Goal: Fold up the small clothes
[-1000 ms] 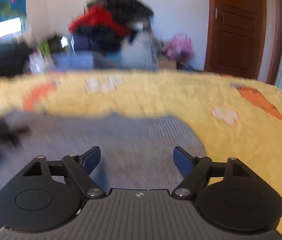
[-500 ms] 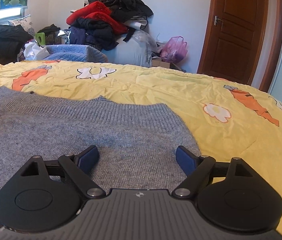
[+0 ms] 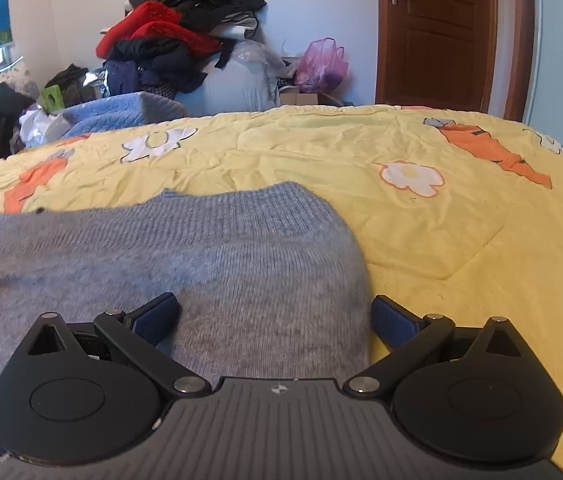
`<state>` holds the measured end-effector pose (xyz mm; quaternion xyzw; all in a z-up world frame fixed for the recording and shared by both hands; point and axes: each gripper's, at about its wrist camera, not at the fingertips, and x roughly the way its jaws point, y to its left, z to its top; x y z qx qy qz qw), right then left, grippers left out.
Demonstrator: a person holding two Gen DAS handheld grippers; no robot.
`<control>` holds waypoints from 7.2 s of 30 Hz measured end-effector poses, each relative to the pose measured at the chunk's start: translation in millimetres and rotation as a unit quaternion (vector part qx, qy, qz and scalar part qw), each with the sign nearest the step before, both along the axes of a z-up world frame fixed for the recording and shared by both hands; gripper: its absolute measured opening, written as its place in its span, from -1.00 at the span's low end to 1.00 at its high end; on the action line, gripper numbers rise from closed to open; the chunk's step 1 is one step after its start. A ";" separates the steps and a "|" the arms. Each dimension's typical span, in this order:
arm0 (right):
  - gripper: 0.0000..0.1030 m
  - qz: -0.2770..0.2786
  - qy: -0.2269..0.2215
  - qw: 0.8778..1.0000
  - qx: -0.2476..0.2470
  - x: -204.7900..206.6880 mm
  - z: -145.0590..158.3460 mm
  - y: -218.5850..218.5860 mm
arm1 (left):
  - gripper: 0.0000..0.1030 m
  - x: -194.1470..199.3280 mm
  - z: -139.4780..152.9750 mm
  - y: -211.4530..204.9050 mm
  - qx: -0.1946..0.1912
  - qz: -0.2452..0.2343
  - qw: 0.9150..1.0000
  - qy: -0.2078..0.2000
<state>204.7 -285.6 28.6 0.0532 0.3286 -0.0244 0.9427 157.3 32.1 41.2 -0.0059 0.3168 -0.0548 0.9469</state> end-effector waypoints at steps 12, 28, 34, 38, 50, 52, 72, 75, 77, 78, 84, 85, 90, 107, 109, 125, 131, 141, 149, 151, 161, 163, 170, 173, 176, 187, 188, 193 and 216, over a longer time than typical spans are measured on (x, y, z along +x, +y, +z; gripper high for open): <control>0.86 -0.094 -0.013 0.939 0.331 -201.9 -3.9 -78.0 | 0.98 -136.8 -31.7 122.9 -0.391 0.081 0.913 0.086; 0.95 -0.118 0.022 0.896 0.428 -133.8 -15.3 -42.6 | 0.98 -90.4 -62.2 127.2 -0.594 0.134 0.786 0.109; 0.95 -0.126 0.025 0.890 0.437 -121.5 -16.5 -44.1 | 0.97 -82.5 -59.0 123.5 -0.579 0.141 0.795 0.110; 0.92 -0.119 0.019 0.891 0.439 -121.5 -18.2 -45.8 | 0.97 -77.1 -53.7 119.2 -0.545 0.138 0.821 0.106; 0.90 -0.113 0.021 0.892 0.437 -128.0 -19.9 -44.5 | 0.96 -71.2 -37.5 105.9 -0.443 0.193 0.871 0.092; 0.92 -0.112 0.019 0.895 0.431 -126.8 -18.8 -41.7 | 0.96 -61.6 -37.7 99.0 -0.437 0.190 0.875 0.086; -0.70 -0.095 -0.018 0.891 0.443 -135.0 -16.7 -46.8 | -0.87 -93.8 -3.6 91.6 -0.338 0.166 0.926 0.035; -0.70 -0.068 -0.037 0.888 0.453 -149.4 5.2 -55.5 | -0.87 -117.9 13.1 100.7 -0.348 0.150 0.925 0.024; -0.70 -0.046 -0.037 0.886 0.459 -166.0 14.0 -58.6 | -0.87 -140.4 17.7 112.2 -0.360 0.145 0.921 0.021; -0.70 -0.037 -0.034 0.888 0.458 -176.5 16.5 -58.9 | -0.87 -151.5 17.4 118.0 -0.365 0.144 0.920 0.025; -0.70 -0.014 0.020 0.895 0.446 -249.3 10.2 -60.5 | -0.87 -229.5 -4.9 137.5 -0.332 0.143 0.929 0.085; -0.70 -0.021 0.031 0.893 0.448 -261.1 5.0 -61.5 | -0.87 -241.3 -9.3 140.9 -0.330 0.142 0.929 0.093; -0.56 -0.024 0.106 0.905 0.412 -291.9 -16.5 -46.1 | -0.78 -268.6 -6.6 150.3 -0.247 0.155 0.952 0.090; 0.31 0.045 -0.035 0.993 0.102 -146.9 54.5 4.1 | 0.90 -98.6 33.5 8.4 0.051 -0.002 0.995 -0.081; 0.31 0.036 0.006 0.996 0.081 -116.2 39.4 14.1 | 0.89 -68.4 12.3 -8.7 0.072 -0.012 0.996 -0.041; 0.65 0.062 -0.005 0.997 -0.038 -105.8 -1.9 43.8 | 0.98 -48.9 -23.0 12.8 0.064 0.028 0.997 0.019; 0.64 0.051 -0.046 0.998 0.014 -128.0 20.8 43.5 | 0.98 -103.1 2.6 13.0 0.038 -0.024 0.999 -0.024; 0.94 0.080 0.012 0.996 -0.030 -104.1 -6.8 65.6 | 1.00 -67.5 -31.9 18.7 0.018 -0.026 0.999 0.033; 0.65 0.102 -0.017 0.995 -0.007 -127.4 32.3 96.2 | 1.00 -70.3 -32.4 17.3 0.018 -0.024 0.999 0.031; 0.78 0.138 -0.015 0.990 -0.020 -132.9 32.7 118.1 | 1.00 -70.4 -32.4 17.2 0.018 -0.024 0.999 0.031; 0.99 0.152 0.005 0.988 -0.036 -130.3 -2.4 136.5 | 1.00 -76.5 -28.6 20.4 0.020 -0.008 1.000 0.021; 0.99 0.152 0.001 0.988 -0.033 -131.7 -2.5 135.1 | 1.00 -94.8 -19.1 30.2 0.020 0.040 0.999 -0.001; 1.00 0.148 -0.005 0.989 -0.029 -134.0 -3.6 134.4 | 1.00 -214.2 9.3 115.7 -0.173 0.139 0.975 -0.020; 1.00 0.148 -0.005 0.989 -0.027 -133.8 -3.5 133.8 | 1.00 -255.1 3.7 140.3 -0.261 0.147 0.954 -0.002; 1.00 0.147 -0.006 0.989 -0.025 -134.1 -3.3 133.5 | 1.00 -271.4 -17.2 154.9 -0.361 0.157 0.918 0.051; 1.00 0.145 -0.010 0.989 -0.013 -137.1 -2.8 131.2 | 0.99 -239.7 -31.7 137.9 -0.389 0.172 0.903 0.060; 1.00 0.145 -0.010 0.989 -0.013 -137.4 -2.8 131.2 | 0.98 -236.1 -30.4 133.7 -0.377 0.174 0.908 0.057; 1.00 0.145 -0.010 0.989 -0.012 -137.3 -2.8 131.0 | -0.64 -222.7 -35.6 119.7 -0.317 0.186 0.926 0.083; 0.59 0.333 0.205 0.914 0.104 -59.8 59.1 280.7 | -0.86 -247.5 -0.4 9.7 -0.011 -0.019 0.999 -0.036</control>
